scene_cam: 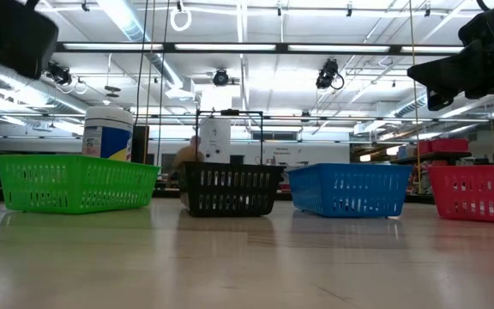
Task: Pick & Place First Aid Supplies
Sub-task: Put the bandage into the green basket
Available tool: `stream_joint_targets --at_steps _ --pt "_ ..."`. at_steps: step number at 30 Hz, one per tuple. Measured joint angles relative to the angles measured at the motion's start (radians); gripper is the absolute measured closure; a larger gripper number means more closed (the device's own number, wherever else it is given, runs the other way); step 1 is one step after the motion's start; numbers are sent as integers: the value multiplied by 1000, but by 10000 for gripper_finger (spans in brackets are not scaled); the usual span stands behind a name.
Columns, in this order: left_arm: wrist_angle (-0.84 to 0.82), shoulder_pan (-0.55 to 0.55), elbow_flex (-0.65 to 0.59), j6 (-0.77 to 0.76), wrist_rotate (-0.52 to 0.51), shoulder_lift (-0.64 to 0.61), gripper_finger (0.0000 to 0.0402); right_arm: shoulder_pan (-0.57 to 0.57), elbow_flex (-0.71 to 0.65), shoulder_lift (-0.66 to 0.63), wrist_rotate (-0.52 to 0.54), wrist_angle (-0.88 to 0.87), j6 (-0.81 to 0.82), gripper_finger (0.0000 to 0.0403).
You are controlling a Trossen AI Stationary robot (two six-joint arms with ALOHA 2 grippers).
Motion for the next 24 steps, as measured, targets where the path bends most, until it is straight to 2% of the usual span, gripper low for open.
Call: stream_joint_targets --at_steps 6,24 --pt "6 0 0 16 18 58 42 0 0 0 0 0 0 380" --pt "11 18 0 100 40 92 42 0 0 0 0 0 0 380"
